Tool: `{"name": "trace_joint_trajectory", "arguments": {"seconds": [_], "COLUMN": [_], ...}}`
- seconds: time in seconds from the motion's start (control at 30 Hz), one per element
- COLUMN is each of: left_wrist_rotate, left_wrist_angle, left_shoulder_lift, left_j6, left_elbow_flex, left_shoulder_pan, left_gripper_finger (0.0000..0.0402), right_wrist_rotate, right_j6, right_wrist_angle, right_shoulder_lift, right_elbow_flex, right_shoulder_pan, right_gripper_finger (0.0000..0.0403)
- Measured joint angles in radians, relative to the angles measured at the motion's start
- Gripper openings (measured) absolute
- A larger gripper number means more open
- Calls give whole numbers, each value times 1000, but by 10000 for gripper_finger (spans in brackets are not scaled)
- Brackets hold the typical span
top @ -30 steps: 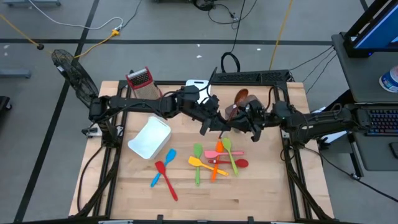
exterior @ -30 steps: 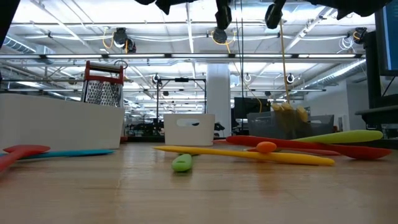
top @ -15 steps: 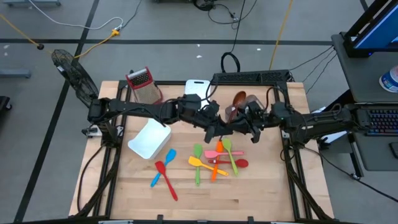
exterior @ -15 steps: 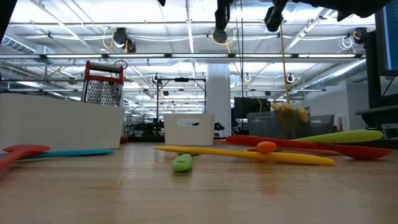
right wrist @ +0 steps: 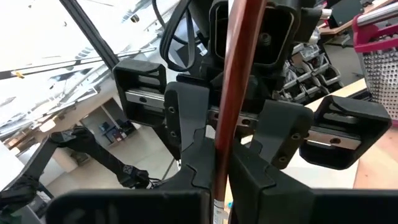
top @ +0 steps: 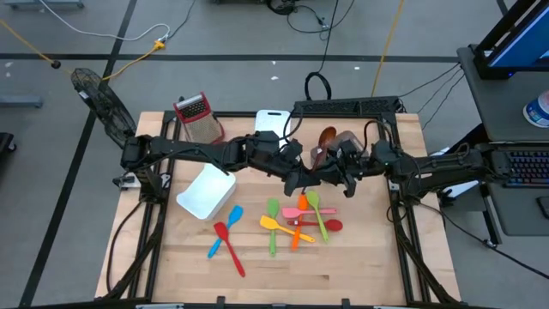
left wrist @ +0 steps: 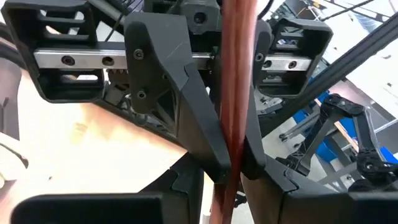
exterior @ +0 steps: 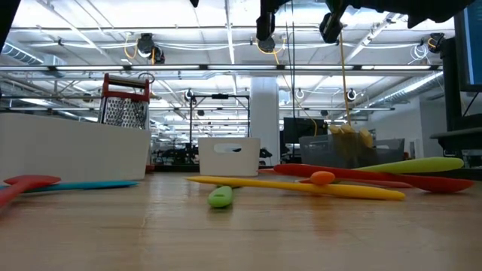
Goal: Pick & Place Kitchen Items
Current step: Put the brown serving spoon into the top white bin
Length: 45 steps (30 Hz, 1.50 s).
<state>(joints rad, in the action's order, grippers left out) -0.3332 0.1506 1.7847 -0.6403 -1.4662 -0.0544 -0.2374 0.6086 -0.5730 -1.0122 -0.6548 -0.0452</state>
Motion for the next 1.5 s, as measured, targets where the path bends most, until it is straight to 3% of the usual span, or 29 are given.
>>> {"name": "trace_joint_trajectory", "arguments": {"seconds": [0.3,0.57,0.87,1.03,1.23,1.5], "left_wrist_rotate": [67,134,180,278,447,475], "left_wrist_angle": [-1,-23,-257,-363,-539,-709], "left_shoulder_lift": [0,0,-2,-33,-161,-281], "left_j6": [11,34,115,171,287,454], "left_elbow_flex": [0,-2,-2,-1,-1,2], "left_shoulder_pan": [13,25,21,18,19,11], "left_gripper_finger": [114,206,270,282,277,274], "right_wrist_rotate": [-22,-35,-32,-29,-76,-118], "right_j6": [-1,8,65,89,158,277], "right_wrist_angle": [3,24,122,183,222,61], "right_shoulder_lift": [2,2,2,2,0,-78], "right_elbow_flex": [0,0,0,-1,-1,-3], "right_shoulder_pan": [0,-10,-63,-106,-168,-214], "right_gripper_finger": [17,17,17,17,17,17]}}
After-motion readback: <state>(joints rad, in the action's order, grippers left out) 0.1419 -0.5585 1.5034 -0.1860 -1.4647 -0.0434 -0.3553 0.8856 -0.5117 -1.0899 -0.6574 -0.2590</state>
